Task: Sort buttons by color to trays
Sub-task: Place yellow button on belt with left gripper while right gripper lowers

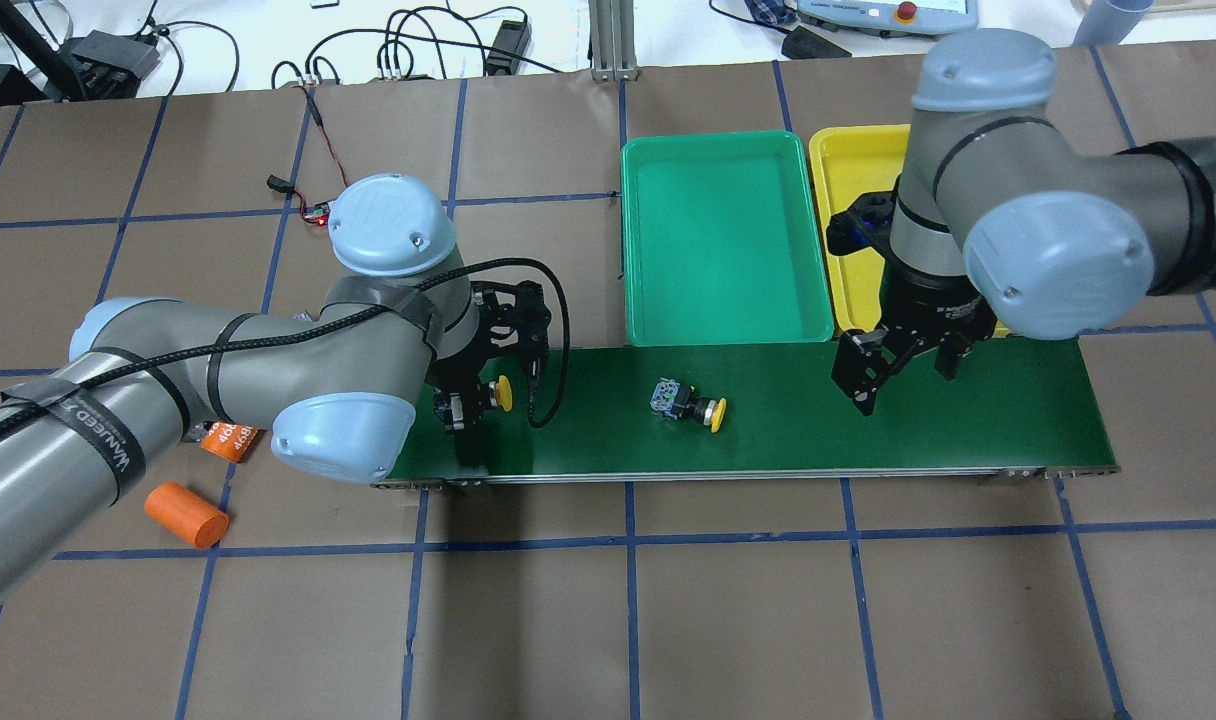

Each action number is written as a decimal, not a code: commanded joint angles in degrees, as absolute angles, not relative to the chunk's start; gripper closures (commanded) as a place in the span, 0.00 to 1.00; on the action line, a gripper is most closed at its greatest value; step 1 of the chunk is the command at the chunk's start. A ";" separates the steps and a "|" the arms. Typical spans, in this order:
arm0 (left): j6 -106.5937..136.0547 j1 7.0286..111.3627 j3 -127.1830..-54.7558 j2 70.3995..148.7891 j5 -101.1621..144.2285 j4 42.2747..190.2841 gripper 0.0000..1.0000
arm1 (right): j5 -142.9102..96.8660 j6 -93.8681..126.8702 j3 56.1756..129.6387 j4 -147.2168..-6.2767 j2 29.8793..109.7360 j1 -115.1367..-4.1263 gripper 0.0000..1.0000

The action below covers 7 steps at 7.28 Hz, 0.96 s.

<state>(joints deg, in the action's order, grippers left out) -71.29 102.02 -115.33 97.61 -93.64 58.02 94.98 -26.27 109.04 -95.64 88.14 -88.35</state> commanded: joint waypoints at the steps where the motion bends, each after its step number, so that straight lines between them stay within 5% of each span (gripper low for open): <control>1: -69.45 102.39 -114.96 97.91 -93.17 56.61 0.01 | 94.49 -42.40 116.96 -101.50 93.06 -81.50 0.00; 5: -69.87 99.69 -110.16 95.38 -93.60 60.17 0.00 | 95.01 -71.20 118.73 -104.76 94.31 -75.52 0.00; 7: -65.34 86.29 -108.02 96.58 -93.00 62.49 0.00 | 94.57 -84.39 123.19 -115.59 94.31 -73.83 0.00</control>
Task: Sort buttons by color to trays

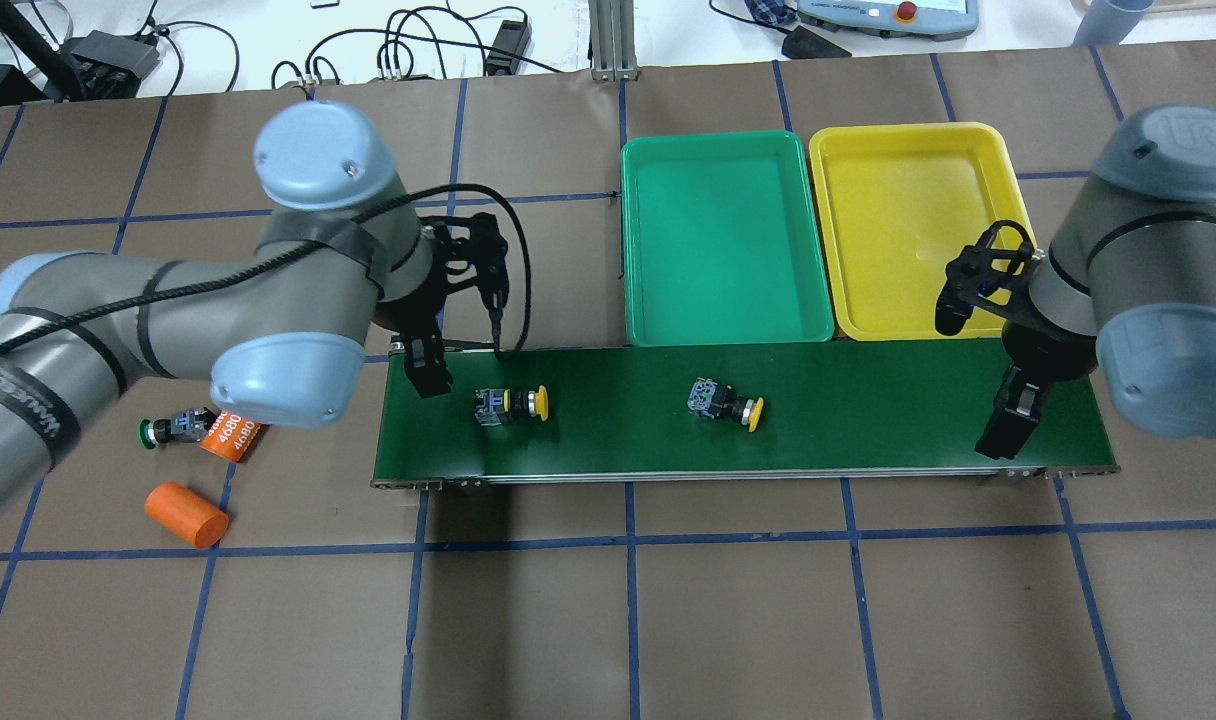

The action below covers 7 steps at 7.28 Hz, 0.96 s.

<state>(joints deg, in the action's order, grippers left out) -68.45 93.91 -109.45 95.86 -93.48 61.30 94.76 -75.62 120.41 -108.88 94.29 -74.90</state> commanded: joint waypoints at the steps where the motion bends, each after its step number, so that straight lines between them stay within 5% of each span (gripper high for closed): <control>1: -60.78 81.44 -106.89 98.33 -92.64 62.58 0.00 | 94.48 -88.55 125.22 -119.32 94.31 -73.83 0.00; 7: -63.27 73.91 -103.44 114.86 -93.07 57.75 0.00 | 90.35 -107.64 127.88 -121.90 94.66 -73.92 0.00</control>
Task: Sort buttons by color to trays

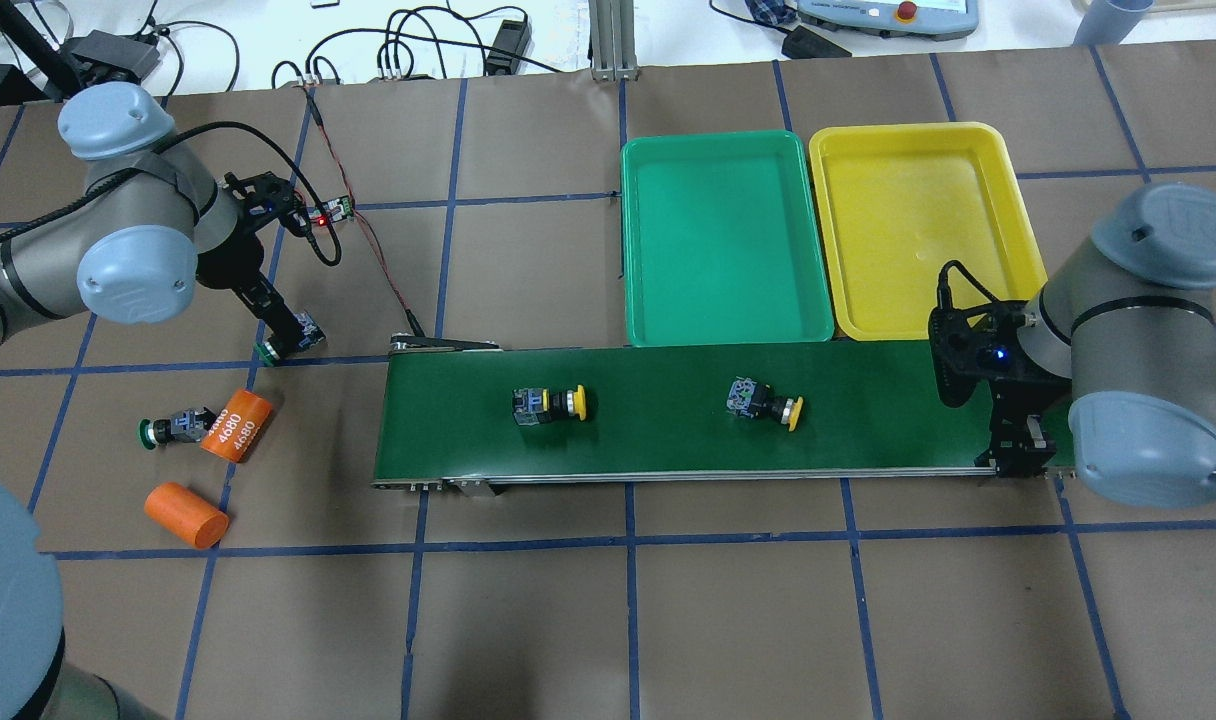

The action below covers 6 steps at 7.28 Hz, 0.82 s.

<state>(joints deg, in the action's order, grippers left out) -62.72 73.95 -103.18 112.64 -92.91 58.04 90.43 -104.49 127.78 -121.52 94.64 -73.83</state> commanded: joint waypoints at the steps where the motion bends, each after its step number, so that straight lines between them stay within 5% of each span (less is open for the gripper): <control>1: -63.89 73.92 -103.97 115.92 -92.64 54.09 0.00 | 90.35 -107.93 128.14 -122.17 94.75 -73.92 0.00; 3: -65.22 73.92 -104.58 117.24 -92.81 50.19 0.00 | 90.27 -107.23 129.89 -124.88 94.57 -73.92 0.00; 4: -65.82 73.92 -105.11 117.59 -93.07 48.18 0.33 | 90.09 -104.62 130.34 -127.24 94.48 -73.92 0.00; 5: -68.44 74.79 -105.38 117.34 -93.69 48.25 0.99 | 89.83 -103.37 130.34 -127.96 94.31 -73.92 0.00; 6: -69.16 74.71 -105.90 116.64 -93.69 48.25 1.00 | 89.91 -103.19 130.25 -128.84 94.13 -74.00 0.00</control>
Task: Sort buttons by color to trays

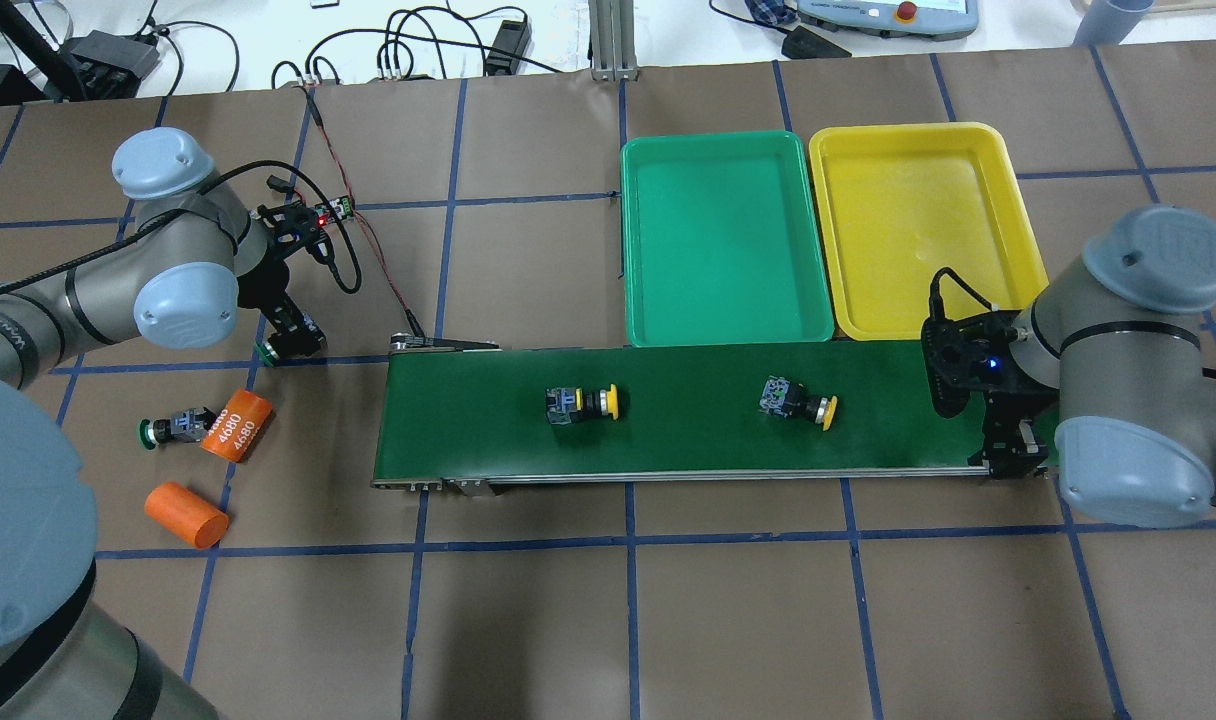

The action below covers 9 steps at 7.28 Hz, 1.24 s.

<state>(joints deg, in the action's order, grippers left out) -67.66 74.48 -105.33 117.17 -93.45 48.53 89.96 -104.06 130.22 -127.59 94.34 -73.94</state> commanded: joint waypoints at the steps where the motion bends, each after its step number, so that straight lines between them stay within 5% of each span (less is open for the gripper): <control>1: -69.43 74.71 -104.78 115.50 -93.52 49.47 1.00 | 89.83 -103.10 130.34 -129.20 94.13 -74.00 0.00; 3: -77.45 75.14 -100.92 110.86 -92.90 58.14 1.00 | 89.91 -100.92 130.34 -129.11 94.04 -74.00 0.00; 5: -92.53 80.47 -105.44 104.36 -92.55 58.36 1.00 | 89.56 -99.76 130.34 -129.37 92.30 -74.00 0.00; 9: -79.03 96.75 -110.90 100.98 -93.61 57.83 1.00 | 89.74 -98.00 130.43 -131.22 91.41 -74.00 0.00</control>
